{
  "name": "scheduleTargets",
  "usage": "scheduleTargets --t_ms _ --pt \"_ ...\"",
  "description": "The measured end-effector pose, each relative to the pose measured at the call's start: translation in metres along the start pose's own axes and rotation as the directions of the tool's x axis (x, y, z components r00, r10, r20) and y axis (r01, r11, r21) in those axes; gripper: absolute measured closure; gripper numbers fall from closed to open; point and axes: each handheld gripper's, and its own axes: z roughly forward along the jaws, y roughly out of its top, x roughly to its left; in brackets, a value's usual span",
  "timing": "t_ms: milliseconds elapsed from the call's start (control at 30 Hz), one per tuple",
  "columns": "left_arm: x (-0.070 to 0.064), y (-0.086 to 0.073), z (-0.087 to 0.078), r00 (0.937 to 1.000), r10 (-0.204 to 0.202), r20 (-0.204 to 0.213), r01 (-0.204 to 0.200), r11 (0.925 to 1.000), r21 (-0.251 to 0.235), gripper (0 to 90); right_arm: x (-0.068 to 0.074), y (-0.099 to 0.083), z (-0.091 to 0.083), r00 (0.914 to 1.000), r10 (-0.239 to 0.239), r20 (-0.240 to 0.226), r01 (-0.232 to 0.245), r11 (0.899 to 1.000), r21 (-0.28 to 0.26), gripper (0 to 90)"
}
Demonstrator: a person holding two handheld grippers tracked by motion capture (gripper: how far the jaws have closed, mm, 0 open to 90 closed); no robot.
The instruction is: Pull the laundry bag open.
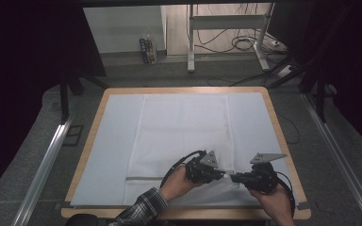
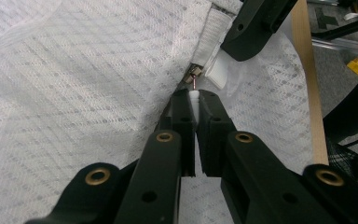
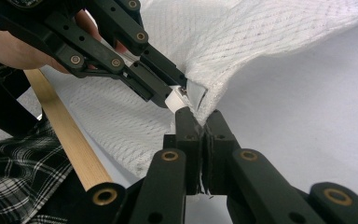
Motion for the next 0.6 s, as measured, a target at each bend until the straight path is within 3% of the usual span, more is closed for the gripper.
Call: scheduleTargets --t_ms 200,433,600 --pt "0.0011 0.0001 -0.0043 0.9998 -0.008 0.019 0.008 0.9999 -0.008 87.0 -0.0006 -0.0012 -0.0021 0.9996 0.024 -0.018 -0.024 1.0 -0.02 85.7" --pt "0.0029 -0.0029 -0.0049 0.9986 -0.008 0.053 0.008 1.0 0.005 87.1 0.0 -0.0041 -0.0013 0.9994 0.028 -0.018 -0.028 1.0 0.001 85.8" --pt "0.0025 -0.0032 -0.0047 0.9986 -0.003 0.052 0.002 0.9999 0.01 87.1 -0.001 -0.0053 -0.0001 0.9992 0.035 -0.02 -0.035 0.999 0.01 85.8"
